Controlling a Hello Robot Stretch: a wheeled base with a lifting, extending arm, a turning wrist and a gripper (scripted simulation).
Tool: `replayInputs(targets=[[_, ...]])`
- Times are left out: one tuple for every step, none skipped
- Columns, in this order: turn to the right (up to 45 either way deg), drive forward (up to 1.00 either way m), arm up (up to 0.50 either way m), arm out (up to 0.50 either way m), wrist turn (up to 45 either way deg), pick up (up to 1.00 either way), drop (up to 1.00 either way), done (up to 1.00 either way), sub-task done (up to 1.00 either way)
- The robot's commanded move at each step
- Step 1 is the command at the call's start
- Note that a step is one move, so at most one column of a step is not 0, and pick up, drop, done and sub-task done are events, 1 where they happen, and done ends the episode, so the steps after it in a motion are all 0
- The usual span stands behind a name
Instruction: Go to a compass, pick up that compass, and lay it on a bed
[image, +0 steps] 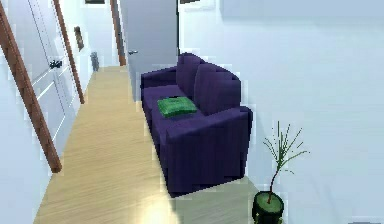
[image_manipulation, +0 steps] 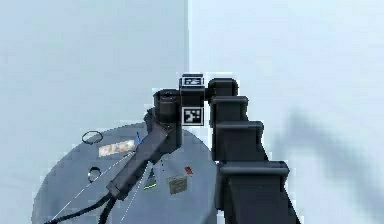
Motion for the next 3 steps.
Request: replayInputs(targets=[[0.0, 0.00, 0.00, 0.00, 45.0, 0.00, 0.00, 0.00, 0.00], [0.0, 0.00, 0.00, 0.00, 45.0, 0.00, 0.00, 0.00, 0.00], [0.0, 0.00, 0.00, 0.00, 30.0, 0.00, 0.00, 0.00, 0.00]])
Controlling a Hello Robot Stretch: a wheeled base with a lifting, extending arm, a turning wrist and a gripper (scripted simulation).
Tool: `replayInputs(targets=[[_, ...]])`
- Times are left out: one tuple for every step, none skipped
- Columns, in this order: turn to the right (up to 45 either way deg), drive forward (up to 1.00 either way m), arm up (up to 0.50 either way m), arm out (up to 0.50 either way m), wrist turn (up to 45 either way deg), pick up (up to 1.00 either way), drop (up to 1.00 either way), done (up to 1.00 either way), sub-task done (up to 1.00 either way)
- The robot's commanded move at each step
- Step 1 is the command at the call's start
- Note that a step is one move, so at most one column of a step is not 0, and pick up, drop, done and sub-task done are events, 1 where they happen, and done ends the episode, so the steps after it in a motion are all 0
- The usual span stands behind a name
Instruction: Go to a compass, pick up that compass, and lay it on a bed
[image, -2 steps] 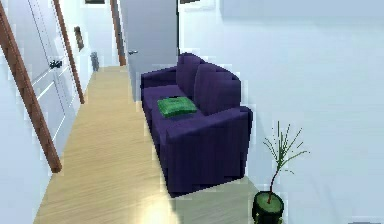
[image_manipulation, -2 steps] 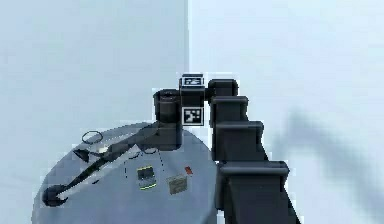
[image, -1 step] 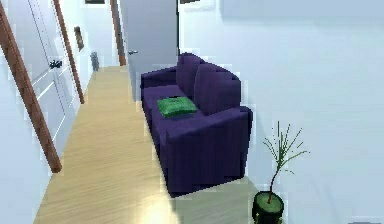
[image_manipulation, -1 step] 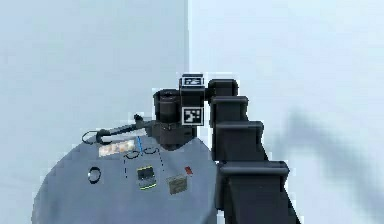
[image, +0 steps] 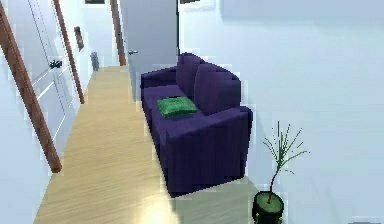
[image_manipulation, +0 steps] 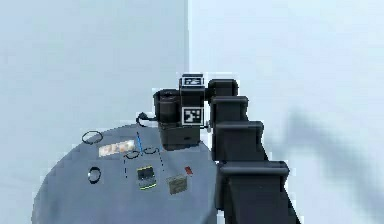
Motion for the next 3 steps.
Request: replayInputs(targets=[[0.0, 0.00, -0.30, 0.00, 0.0, 0.00, 0.00, 0.00, 0.00], [0.0, 0.00, 0.00, 0.00, 0.0, 1.00, 0.00, 0.00, 0.00], [0.0, 0.00, 0.10, 0.00, 0.0, 0.00, 0.00, 0.00, 0.00]])
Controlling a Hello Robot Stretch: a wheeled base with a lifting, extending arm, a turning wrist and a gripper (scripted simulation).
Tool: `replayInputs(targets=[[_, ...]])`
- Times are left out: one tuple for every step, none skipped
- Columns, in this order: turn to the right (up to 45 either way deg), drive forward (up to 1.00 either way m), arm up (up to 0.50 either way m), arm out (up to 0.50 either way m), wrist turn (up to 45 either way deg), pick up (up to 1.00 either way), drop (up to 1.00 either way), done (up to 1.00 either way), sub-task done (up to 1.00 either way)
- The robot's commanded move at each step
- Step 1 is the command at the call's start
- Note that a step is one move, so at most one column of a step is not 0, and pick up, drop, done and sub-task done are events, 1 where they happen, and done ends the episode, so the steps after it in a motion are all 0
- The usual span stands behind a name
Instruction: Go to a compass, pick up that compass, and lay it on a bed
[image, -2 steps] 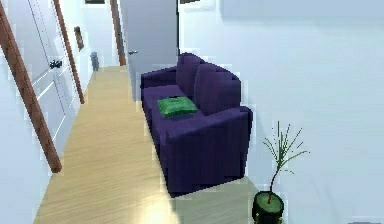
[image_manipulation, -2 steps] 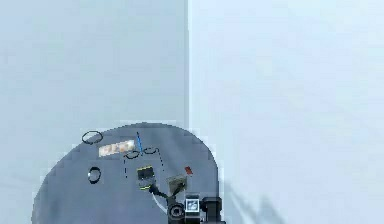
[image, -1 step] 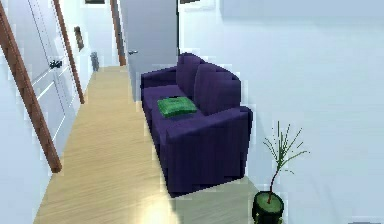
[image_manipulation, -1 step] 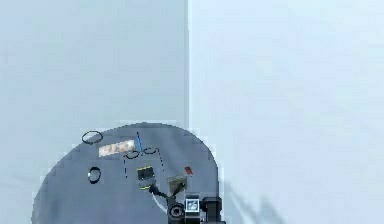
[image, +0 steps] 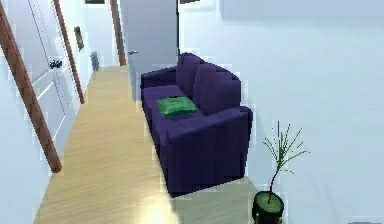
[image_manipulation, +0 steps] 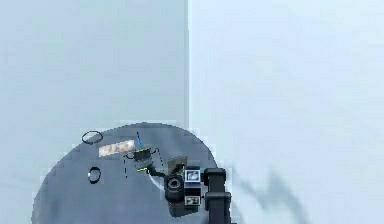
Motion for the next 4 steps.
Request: replayInputs(targets=[[0.0, 0.00, 0.20, 0.00, 0.0, 0.00, 0.00, 0.00, 0.00], [0.0, 0.00, 0.00, 0.00, -45.0, 0.00, 0.00, 0.00, 0.00], [0.0, 0.00, 0.00, 0.00, -45.0, 0.00, 0.00, 0.00, 0.00], [0.0, 0.00, 0.00, 0.00, -24.0, 0.00, 0.00, 0.00, 0.00]])
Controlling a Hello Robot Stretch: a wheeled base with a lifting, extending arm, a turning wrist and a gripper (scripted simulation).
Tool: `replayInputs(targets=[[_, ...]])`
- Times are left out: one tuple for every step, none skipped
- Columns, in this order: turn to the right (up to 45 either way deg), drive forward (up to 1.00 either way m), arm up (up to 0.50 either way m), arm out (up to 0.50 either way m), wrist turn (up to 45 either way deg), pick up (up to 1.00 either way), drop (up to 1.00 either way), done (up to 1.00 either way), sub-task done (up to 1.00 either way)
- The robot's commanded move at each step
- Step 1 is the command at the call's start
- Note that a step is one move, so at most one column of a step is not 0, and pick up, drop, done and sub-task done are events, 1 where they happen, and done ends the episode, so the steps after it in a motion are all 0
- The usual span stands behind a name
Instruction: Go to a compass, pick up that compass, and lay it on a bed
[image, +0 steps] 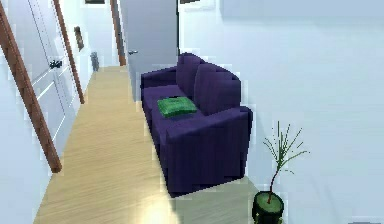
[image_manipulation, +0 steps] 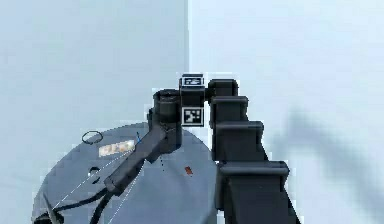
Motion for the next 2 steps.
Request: replayInputs(targets=[[0.0, 0.00, 0.00, -0.16, 0.0, 0.00, 0.00, 0.00, 0.00], [-45.0, 0.00, 0.00, 0.00, 0.0, 0.00, 0.00, 0.00, 0.00]])
